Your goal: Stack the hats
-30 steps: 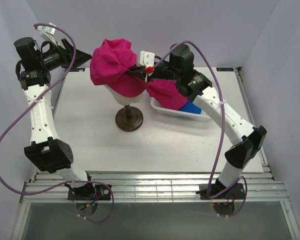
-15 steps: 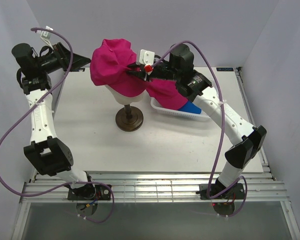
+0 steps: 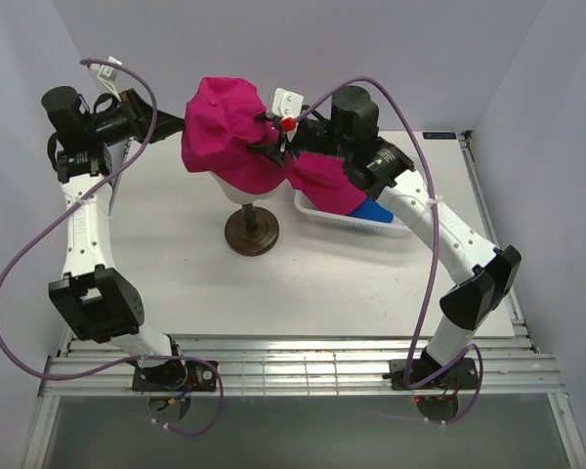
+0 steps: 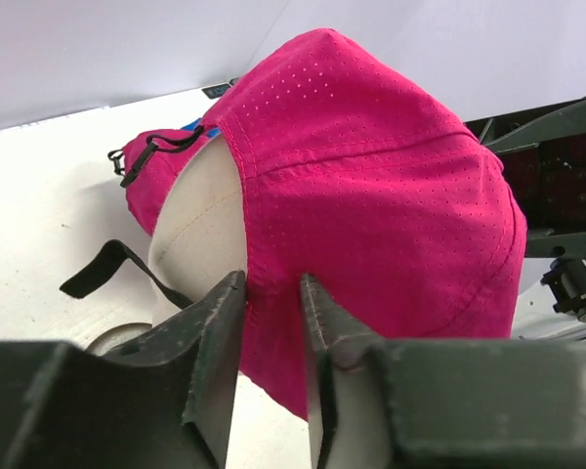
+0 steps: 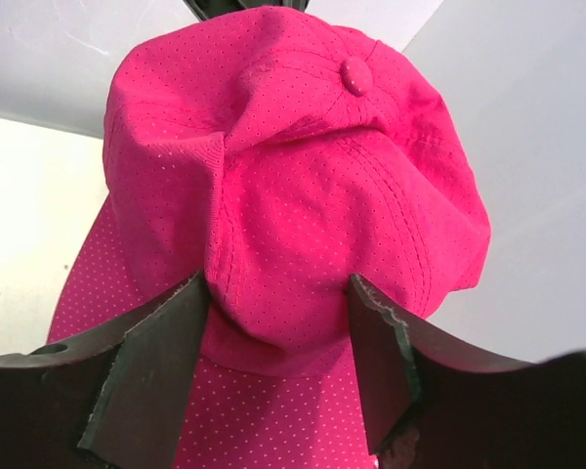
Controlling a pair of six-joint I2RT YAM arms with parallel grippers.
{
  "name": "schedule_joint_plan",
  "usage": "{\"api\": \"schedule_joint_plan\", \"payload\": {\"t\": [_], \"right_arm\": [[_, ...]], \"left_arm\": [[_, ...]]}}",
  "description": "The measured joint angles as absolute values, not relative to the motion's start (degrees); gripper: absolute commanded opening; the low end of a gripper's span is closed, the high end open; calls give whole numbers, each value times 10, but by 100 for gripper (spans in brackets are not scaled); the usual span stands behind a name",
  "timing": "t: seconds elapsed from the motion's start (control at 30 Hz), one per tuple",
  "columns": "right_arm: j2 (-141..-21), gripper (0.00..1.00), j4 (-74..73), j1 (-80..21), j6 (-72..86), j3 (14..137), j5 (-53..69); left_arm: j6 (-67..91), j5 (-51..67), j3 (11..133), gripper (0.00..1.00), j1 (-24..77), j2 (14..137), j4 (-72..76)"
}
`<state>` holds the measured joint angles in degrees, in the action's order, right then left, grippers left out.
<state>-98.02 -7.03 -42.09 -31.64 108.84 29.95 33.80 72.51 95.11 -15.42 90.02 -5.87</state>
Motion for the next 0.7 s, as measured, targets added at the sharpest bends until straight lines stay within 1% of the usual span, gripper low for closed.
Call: {"api": "schedule_joint_plan", "payload": {"t": [0.03, 0.1, 0.17, 0.3, 0.33, 0.37, 0.4, 0.47, 0.5, 0.6, 0.63, 0.7], "right_arm": [[-980, 70, -70, -421, -311, 1088, 297], [-980, 73, -70, -421, -296, 1088, 290], [-980, 76, -71, -421, -273, 1088, 284], [-979, 81, -72, -420, -219, 1088, 276], [-978, 90, -74, -420, -204, 1088, 274], [-976, 91, -76, -418, -186, 1088, 273], [-974, 100, -78, -416, -170, 1088, 271], [-964, 95, -81, -410, -131, 1080, 270], [-957, 95, -83, -405, -103, 1074, 269], [-924, 100, -90, -367, 2, 1045, 253], [-906, 92, -84, -348, 45, 1021, 243], [-859, 89, -74, -306, 126, 955, 228]], "left_arm": [[334, 723, 952, 27, -154, 900, -64], [328, 718, 954, 22, -154, 900, -72], [321, 712, 956, 19, -154, 900, -79], [309, 703, 957, 7, -154, 900, -93], [308, 700, 957, 5, -154, 900, -97], [307, 697, 957, 4, -154, 900, -100], [307, 695, 957, 1, -154, 900, -102], [307, 691, 957, 0, -154, 900, -103], [307, 689, 957, 0, -153, 900, -104], [307, 682, 957, 0, -153, 900, -105], [307, 680, 957, 0, -153, 900, -107], [307, 678, 957, 0, -153, 900, -110]]}}
